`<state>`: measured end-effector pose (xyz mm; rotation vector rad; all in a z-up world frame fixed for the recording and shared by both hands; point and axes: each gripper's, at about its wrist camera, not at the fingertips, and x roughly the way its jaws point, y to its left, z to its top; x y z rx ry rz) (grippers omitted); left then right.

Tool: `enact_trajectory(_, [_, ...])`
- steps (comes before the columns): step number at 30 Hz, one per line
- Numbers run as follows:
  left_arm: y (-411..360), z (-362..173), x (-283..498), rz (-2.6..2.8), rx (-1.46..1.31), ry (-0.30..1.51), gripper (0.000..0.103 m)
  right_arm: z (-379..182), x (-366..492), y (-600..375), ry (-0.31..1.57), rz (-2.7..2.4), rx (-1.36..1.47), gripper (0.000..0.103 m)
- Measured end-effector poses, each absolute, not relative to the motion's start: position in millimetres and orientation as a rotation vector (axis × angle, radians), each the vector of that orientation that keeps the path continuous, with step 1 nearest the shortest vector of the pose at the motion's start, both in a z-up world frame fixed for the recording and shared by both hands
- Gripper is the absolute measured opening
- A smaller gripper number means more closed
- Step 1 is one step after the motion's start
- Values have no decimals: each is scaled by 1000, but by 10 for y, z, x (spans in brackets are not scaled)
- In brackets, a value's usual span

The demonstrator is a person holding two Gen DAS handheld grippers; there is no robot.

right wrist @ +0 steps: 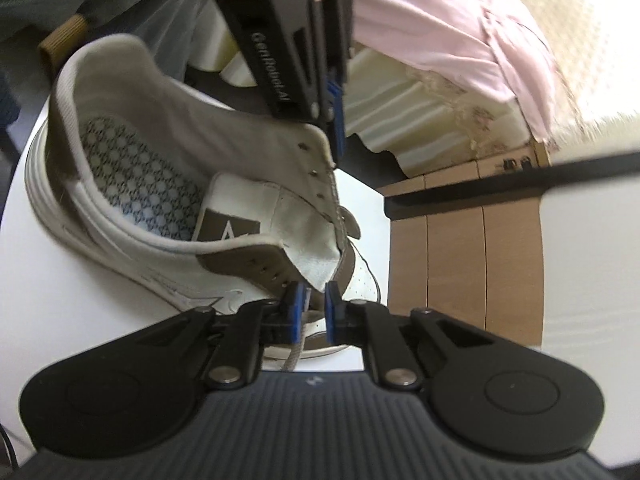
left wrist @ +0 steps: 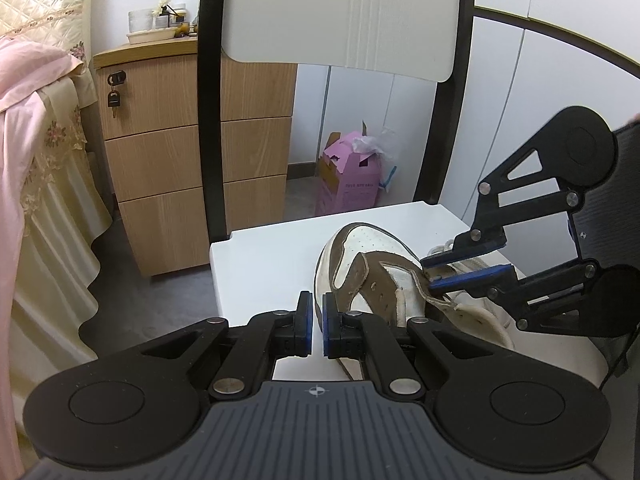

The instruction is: Lace up shoes with both hands

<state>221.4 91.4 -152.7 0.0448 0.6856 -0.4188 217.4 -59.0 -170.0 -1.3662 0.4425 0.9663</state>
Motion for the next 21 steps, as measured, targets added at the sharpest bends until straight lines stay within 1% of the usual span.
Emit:
enact_trajectory(2, [915, -1529, 2215, -420, 45, 686, 6, -1660, 2242, -568, 502, 987, -1322, 5])
enact_trajectory(4, [915, -1525, 2210, -423, 46, 682, 6, -1616, 2345, -575, 569, 999, -1236, 3])
enact_trajectory(8, [916, -1510, 2194, -449, 26, 674, 6, -1479, 2685, -697, 726, 974, -893, 2])
enact_trajectory(11, [922, -1524, 2223, -461, -10, 693, 6, -1361, 2910, -862, 793, 925, -612, 2])
enact_trajectory(15, [897, -1546, 2240, -451, -3, 703, 5, -1278, 2968, -960, 784, 899, -442, 2])
enact_trajectory(16, [896, -1552, 2245, -451, -6, 705, 5, -1252, 2984, -958, 775, 902, -407, 0])
enact_trajectory(21, [888, -1561, 2240, -436, 5, 710, 5, -986, 3009, -1117, 673, 876, -174, 0])
